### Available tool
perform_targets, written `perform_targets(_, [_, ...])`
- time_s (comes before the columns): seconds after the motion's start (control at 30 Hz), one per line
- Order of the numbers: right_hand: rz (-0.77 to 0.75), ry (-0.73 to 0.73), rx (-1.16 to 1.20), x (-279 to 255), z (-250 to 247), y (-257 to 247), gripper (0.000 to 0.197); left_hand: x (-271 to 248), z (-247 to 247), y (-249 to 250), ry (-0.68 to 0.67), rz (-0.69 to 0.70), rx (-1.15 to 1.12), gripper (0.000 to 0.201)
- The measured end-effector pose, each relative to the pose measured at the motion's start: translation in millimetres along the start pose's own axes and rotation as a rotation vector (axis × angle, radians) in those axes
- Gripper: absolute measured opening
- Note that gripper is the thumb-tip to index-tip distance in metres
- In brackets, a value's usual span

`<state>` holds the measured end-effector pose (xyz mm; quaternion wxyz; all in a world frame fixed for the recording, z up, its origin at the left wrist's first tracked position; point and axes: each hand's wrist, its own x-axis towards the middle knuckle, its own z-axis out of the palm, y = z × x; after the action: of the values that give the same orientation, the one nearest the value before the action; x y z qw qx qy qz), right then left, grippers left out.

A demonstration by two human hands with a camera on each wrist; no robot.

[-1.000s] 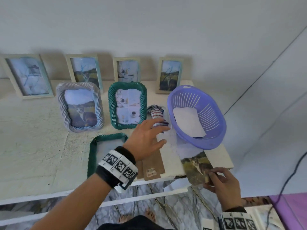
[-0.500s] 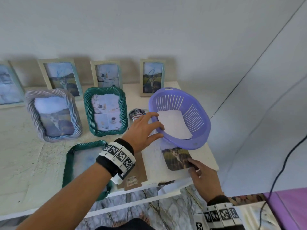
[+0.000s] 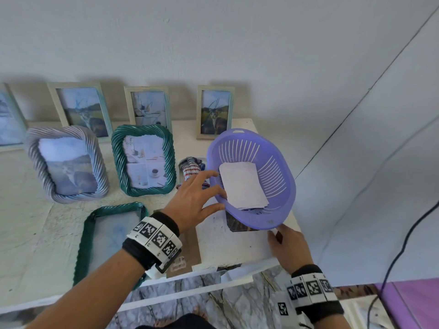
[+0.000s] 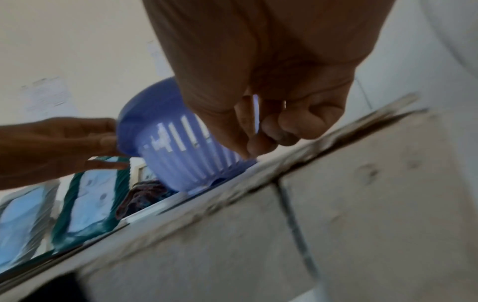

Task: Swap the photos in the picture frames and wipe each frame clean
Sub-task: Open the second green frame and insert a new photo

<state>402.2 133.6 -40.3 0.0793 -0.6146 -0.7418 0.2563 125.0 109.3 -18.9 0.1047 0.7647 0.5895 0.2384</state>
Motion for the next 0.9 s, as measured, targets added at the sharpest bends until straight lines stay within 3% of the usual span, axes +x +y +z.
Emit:
perform_targets(0.03, [0.007,0.033,0.044,-2,-8,6,0.01,-2,2,0,-0.003,-0.004,0.002,0.044])
perform_targets(0.2, [-0.014,0.37,0.013,14,-81,15,0.018,-7,7,2,-0.007,-0.045,-0.021,0.043])
perform_targets(0.33, [-0.241,0.452,-0.092,44,-131,-29,0.018,-10,9,5,0.02,-0.073,-0.082,0.045])
perform_targets(0.43, [-0.413,0.243,-0.171,77,-136,-78,0.024,-10,10,8,0.022,-0.106,-0.117,0.046])
perform_targets(0.53, [-0.51,-0.043,-0.413,118,-117,-120,0.035,-9,10,10,0.028,-0.12,-0.123,0.048])
perform_targets(0.67, [-0.509,-0.281,-0.742,164,-71,-160,0.042,-10,8,13,0.03,-0.136,-0.11,0.046])
perform_targets(0.9, [-0.472,-0.35,-1.068,192,-26,-148,0.041,-9,8,14,0.057,-0.136,-0.097,0.04])
